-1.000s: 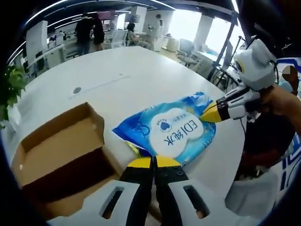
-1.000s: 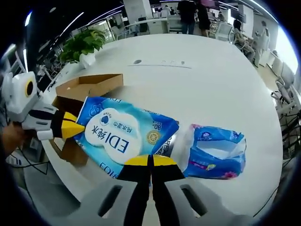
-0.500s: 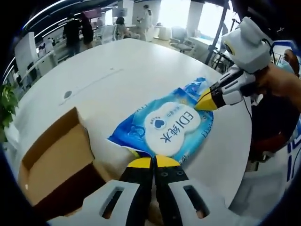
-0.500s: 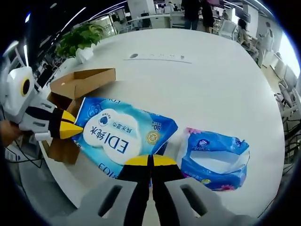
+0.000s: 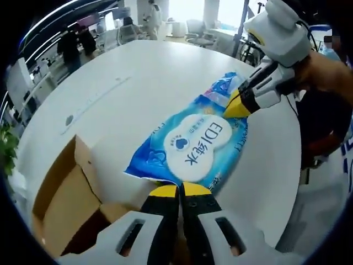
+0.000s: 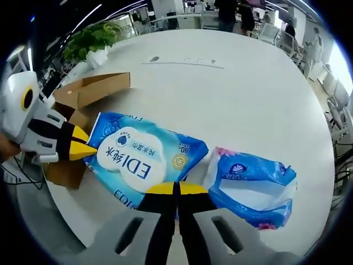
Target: Operate the shoe box by opening the lid, removing the specified soft item, and placing it in the target area until the item is outside and the box remains undamaged.
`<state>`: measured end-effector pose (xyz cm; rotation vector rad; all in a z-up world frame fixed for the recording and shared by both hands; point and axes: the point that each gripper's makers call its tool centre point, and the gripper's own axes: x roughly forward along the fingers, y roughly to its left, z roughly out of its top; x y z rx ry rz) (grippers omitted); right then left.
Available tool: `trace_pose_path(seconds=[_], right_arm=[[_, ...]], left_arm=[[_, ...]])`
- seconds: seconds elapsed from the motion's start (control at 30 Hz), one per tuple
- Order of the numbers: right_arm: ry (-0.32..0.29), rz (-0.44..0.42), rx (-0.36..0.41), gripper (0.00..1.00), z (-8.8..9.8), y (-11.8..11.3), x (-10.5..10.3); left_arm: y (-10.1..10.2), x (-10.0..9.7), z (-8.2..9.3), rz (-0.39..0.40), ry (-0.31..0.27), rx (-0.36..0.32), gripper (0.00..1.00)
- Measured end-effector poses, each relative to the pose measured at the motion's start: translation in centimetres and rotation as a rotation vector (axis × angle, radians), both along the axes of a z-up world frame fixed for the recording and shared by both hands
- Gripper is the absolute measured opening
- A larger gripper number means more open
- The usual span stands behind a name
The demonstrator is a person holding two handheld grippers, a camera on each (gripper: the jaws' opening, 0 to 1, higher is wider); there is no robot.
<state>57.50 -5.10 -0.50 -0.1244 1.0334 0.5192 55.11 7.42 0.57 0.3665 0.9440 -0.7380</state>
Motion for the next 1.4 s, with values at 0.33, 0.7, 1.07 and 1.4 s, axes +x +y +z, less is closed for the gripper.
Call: trace_pose_path(seconds=[0.33,0.7,1.07,1.4], right_arm=[[-0.017,0.012,-0.026,0.00,-0.5,-0.1,0.3],[-0.035,0.052,-0.061,0.00,-0.6,-0.2,-0.1],[-0.093,0.088,-0.090,0.03,0.8,-0.6,-0.8],[-0.142,0.132,-0.082,0.08,2.8,0.1,-1.9]], left_arm=[[-0.1,-0.2,-1.1,-0.036,0.006,0.039,0.00],[0.3,-0.5,-1.0,-0.065,-0.023,0.067,0.02],[1.2,-0.7,1.0,-0.022,-0.059,0.024,0.04],[0.8,-1.4,4.0,0.013,-0.068,-0.084,0.09]])
